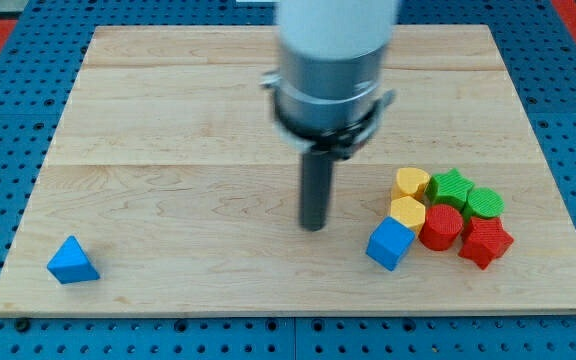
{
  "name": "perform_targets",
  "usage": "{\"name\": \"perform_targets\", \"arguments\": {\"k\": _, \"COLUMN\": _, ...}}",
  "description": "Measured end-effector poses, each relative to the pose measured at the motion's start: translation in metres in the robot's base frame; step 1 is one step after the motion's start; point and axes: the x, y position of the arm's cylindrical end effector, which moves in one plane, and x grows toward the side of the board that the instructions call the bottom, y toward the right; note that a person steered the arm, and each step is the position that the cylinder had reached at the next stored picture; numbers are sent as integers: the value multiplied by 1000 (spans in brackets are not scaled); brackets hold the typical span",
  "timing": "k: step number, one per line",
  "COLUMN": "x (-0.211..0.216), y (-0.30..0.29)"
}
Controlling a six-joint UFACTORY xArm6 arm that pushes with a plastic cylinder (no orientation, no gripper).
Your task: Slightly push the blue triangle towards the top of the board
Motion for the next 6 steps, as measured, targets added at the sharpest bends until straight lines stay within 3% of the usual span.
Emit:
{"name": "perform_targets", "arguments": {"k": 1, "x": 33, "y": -58}}
{"name": "perform_targets", "arguments": {"k": 2, "x": 83, "y": -58}}
{"name": "perform_targets", "arguments": {"k": 3, "x": 85, "y": -121}}
{"name": "perform_targets", "arguments": {"k": 4, "x": 67, "y": -226}}
{"name": "perform_targets", "arguments": {"k": 6, "x": 12, "y": -192}}
